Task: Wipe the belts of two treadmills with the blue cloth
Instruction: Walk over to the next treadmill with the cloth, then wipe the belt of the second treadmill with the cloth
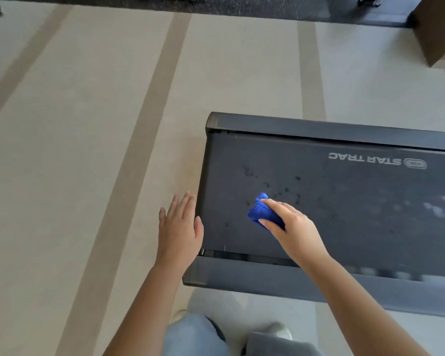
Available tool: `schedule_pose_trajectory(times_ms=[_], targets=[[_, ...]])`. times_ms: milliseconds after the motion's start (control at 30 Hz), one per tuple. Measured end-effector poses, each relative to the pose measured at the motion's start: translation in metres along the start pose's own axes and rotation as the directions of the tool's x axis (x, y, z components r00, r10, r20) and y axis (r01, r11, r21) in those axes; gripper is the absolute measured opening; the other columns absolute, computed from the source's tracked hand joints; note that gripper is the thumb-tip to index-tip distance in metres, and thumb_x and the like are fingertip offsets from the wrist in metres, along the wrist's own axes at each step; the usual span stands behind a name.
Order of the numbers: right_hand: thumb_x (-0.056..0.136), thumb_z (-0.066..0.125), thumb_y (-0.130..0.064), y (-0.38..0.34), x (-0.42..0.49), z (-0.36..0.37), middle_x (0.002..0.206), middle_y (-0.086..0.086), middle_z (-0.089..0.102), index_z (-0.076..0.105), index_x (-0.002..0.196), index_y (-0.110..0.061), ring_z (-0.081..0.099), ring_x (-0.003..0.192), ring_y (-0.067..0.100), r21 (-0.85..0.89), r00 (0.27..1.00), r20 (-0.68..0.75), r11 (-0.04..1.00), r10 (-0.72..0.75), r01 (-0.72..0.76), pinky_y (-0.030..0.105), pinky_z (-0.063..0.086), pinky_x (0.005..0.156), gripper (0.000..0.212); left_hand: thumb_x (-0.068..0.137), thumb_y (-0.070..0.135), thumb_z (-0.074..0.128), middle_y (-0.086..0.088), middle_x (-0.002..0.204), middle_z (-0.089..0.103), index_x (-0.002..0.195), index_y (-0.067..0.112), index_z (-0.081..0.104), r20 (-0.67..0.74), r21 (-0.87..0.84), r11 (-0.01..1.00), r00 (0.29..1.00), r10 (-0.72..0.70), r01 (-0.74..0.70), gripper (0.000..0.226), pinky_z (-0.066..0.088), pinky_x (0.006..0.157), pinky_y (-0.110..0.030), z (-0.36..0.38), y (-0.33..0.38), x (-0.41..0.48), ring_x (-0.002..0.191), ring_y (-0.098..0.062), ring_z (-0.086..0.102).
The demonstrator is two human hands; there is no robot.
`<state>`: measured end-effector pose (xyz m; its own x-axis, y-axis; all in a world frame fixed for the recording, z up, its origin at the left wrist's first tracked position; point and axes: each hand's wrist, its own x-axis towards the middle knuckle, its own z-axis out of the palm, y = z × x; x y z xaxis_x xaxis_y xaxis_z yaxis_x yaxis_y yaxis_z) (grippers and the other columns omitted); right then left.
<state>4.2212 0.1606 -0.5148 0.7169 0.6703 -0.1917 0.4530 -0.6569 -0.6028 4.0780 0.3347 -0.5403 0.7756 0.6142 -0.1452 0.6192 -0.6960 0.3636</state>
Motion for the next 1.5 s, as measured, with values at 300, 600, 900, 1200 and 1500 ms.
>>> schedule_pose_trajectory(times_ms=[300, 600, 900, 1200, 1500], targets=[[0.092, 0.057, -0.030, 0.126, 0.097, 0.170, 0.130, -0.006, 0.056, 0.054, 0.130, -0.022, 0.055, 0.112, 0.017, -0.028, 0.992, 0.029, 0.991, -0.127, 0.127, 0.034, 0.041, 0.097, 0.039, 0.099, 0.022, 0.030, -0.002, 0.155, 0.017, 0.147, 0.013, 0.018, 0.158, 0.081, 0.984, 0.972, -0.172, 0.161, 0.051, 0.008, 0.114, -0.043, 0.207, -0.086, 0.068, 0.144, -0.019, 0.009], [0.081, 0.057, -0.036, 0.211, 0.162, 0.329, 0.115, 0.012, 0.065, 0.067, 0.115, -0.014, 0.065, 0.095, 0.034, -0.158, 0.934, -0.011, 0.923, -0.358, 0.352, 0.056, 0.052, 0.078, 0.041, 0.100, 0.027, 0.026, 0.001, 0.157, 0.009, 0.149, 0.016, 0.008, 0.174, 0.108, 0.967, 0.953, -0.247, 0.231, 0.053, 0.009, 0.114, -0.040, 0.342, -0.162, 0.088, 0.144, -0.015, 0.007], [0.083, 0.043, -0.057, 0.230, 0.157, 0.384, 0.138, 0.008, 0.050, 0.060, 0.123, -0.032, 0.042, 0.126, 0.038, -0.396, 0.816, -0.044, 0.760, -0.576, 0.515, 0.064, 0.030, 0.096, 0.050, 0.100, 0.029, 0.025, 0.001, 0.157, 0.003, 0.149, 0.016, 0.000, 0.087, -0.022, 0.977, 0.974, -0.209, 0.212, 0.056, 0.016, 0.113, -0.039, 0.387, -0.177, 0.089, 0.142, -0.013, 0.013], [0.082, 0.040, -0.055, 0.185, 0.202, 0.405, 0.133, 0.006, 0.055, 0.064, 0.118, -0.032, 0.053, 0.117, 0.039, -0.465, 0.823, 0.030, 0.721, -0.567, 0.513, 0.062, 0.038, 0.090, 0.049, 0.099, 0.025, 0.027, 0.003, 0.157, -0.002, 0.149, 0.017, -0.002, 0.069, -0.127, 0.973, 0.980, -0.186, 0.193, 0.058, 0.018, 0.113, -0.039, 0.397, -0.187, 0.091, 0.142, -0.010, 0.007], [0.082, 0.044, -0.058, 0.226, 0.152, 0.395, 0.133, 0.003, 0.054, 0.055, 0.122, -0.036, 0.049, 0.113, 0.030, -0.425, 0.653, 0.048, 0.576, -0.756, 0.698, 0.058, 0.041, 0.087, 0.047, 0.100, 0.028, 0.023, -0.001, 0.157, -0.009, 0.148, 0.014, -0.007, 0.124, -0.013, 0.977, 0.970, -0.211, 0.214, 0.058, 0.007, 0.113, -0.040, 0.391, -0.180, 0.091, 0.143, -0.012, -0.002]])
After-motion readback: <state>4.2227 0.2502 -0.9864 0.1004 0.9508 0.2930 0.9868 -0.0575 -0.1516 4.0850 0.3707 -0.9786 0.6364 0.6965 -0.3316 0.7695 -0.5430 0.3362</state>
